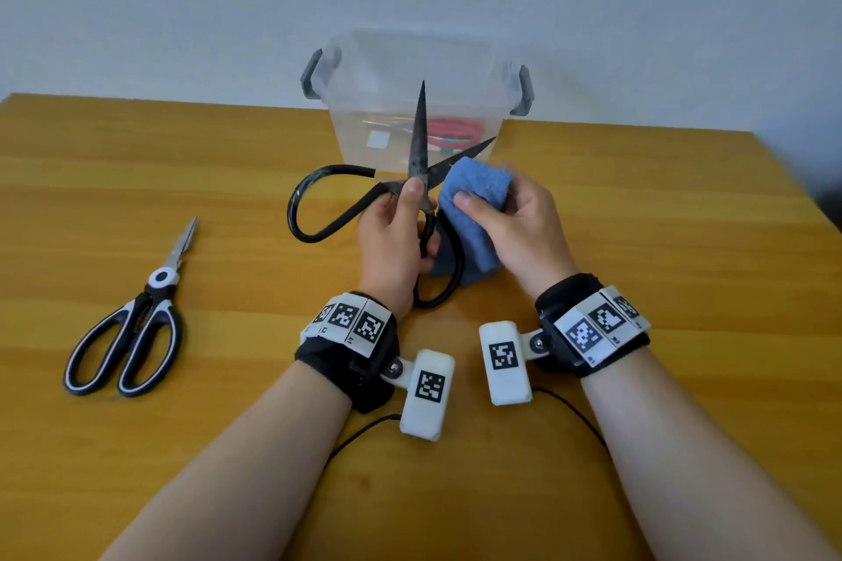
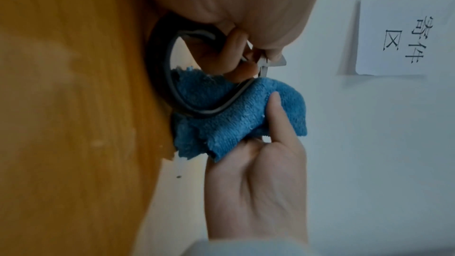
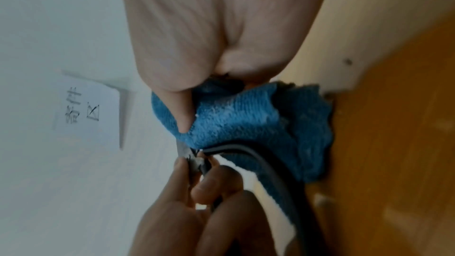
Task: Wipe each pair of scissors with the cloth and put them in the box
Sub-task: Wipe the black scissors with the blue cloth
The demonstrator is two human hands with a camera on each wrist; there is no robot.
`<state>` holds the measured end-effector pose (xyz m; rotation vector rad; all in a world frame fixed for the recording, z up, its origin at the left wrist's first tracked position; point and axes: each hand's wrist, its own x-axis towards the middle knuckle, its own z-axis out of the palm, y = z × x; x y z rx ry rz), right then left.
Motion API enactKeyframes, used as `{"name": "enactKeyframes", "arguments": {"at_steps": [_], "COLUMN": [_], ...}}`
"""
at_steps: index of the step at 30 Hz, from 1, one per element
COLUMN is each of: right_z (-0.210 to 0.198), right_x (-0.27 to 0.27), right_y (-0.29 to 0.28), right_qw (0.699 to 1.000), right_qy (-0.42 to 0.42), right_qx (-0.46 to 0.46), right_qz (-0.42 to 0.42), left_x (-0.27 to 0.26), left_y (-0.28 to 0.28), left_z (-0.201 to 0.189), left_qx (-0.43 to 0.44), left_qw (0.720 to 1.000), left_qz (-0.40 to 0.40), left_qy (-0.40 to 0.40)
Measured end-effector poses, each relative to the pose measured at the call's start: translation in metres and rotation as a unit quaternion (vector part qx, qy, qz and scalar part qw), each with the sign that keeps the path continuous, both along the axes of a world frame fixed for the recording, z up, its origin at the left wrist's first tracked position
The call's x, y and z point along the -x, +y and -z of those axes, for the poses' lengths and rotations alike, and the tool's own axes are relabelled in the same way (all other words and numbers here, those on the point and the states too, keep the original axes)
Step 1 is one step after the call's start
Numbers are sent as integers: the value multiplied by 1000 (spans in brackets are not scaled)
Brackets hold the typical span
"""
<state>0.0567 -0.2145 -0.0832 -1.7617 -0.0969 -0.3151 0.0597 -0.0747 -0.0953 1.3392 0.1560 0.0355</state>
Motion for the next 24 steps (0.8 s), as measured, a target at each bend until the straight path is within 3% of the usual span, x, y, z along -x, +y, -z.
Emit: {"name": "enactKeyframes", "arguments": {"at_steps": [8,19,24], "right_z": [13,20,25], "right_x": [-7,-13,-19], "right_y": [2,5,5], "right_qw": [998,996,989], "right_qy": [-17,-69,-88], "right_qx": [-64,-47,-63], "right_qz": [25,42,98], "left_x": [-4,-5,-5], "left_y": [-9,-12,-13], "left_z": [1,2,2], "left_qx": [-23,-38,-80], "left_qw": [999,995,991], "left_qz": [24,29,41], "left_qy": [-42,-83,-102]}}
